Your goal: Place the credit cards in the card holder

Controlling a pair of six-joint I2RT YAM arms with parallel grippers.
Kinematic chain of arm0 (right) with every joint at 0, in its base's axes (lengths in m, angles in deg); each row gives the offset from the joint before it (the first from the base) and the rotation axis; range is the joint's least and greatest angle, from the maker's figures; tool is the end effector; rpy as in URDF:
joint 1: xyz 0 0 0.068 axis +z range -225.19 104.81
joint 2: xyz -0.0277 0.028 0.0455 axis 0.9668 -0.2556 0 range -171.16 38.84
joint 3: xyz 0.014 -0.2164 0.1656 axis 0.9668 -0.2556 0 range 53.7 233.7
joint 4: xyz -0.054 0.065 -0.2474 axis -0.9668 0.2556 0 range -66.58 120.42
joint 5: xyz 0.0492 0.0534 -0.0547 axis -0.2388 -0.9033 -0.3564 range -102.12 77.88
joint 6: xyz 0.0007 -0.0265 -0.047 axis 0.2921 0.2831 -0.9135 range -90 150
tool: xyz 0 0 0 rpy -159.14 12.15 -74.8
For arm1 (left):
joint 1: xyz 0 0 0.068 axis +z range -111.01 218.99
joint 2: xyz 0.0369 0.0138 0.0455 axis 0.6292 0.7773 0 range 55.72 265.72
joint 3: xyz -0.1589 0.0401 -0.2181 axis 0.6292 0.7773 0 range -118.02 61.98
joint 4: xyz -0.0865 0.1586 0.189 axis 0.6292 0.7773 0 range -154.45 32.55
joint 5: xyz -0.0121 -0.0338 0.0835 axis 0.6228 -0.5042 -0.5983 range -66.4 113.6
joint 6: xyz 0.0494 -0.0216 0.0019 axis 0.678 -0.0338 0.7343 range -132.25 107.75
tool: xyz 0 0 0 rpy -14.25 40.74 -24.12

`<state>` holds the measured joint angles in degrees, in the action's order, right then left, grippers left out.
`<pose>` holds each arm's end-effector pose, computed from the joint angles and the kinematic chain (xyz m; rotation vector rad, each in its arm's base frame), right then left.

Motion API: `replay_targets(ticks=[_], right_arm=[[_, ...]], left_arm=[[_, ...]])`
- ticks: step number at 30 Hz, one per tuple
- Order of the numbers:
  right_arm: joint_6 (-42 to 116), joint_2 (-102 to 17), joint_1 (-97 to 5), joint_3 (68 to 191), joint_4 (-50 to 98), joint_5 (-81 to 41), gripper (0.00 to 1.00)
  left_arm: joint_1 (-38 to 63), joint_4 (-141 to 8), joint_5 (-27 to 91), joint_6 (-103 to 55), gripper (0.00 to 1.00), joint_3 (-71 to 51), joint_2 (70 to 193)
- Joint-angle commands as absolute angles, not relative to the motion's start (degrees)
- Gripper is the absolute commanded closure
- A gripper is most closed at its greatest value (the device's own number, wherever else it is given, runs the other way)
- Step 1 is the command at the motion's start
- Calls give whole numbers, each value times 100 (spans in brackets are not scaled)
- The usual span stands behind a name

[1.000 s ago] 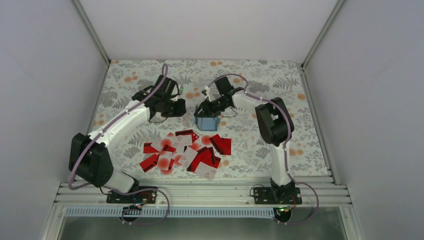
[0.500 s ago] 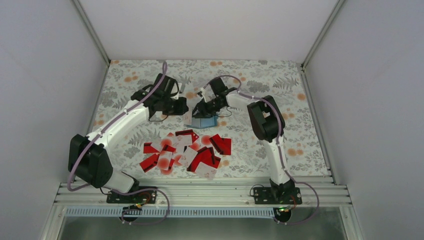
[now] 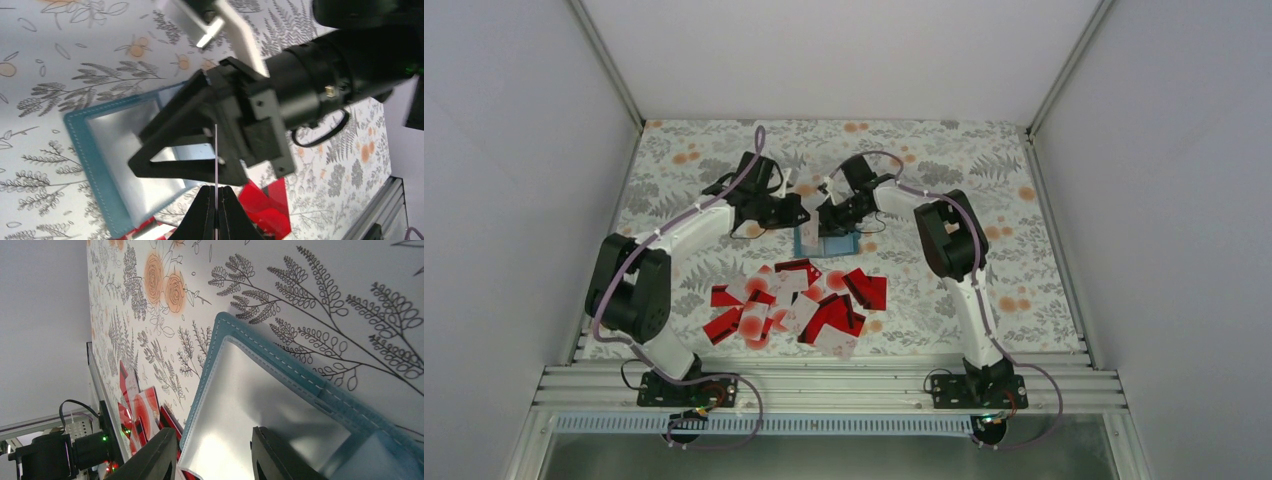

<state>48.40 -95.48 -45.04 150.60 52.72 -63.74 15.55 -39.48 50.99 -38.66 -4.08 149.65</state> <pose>0.3953 0.2620 0.1129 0.5548 -2.7105 -1.4468 0.3115 -0.1528 0.2312 0.1451 2.5981 -0.9408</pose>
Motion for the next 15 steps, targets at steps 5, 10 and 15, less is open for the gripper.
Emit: replay_targets(ticks=[5, 10, 15], right_arm=[[5036, -9717, -4606, 15164, 5511, -6285, 62], [5199, -9704, -4682, 15172, 5534, -6445, 63], [5191, -9627, -4699, 15304, 5679, -6503, 64]], left_arm=[[1859, -5558, 5854, -4012, 98, 645, 15200], [1886, -5761, 5926, -3981, 98, 724, 15407], [1896, -5871, 5856, -4049, 98, 816, 15699]])
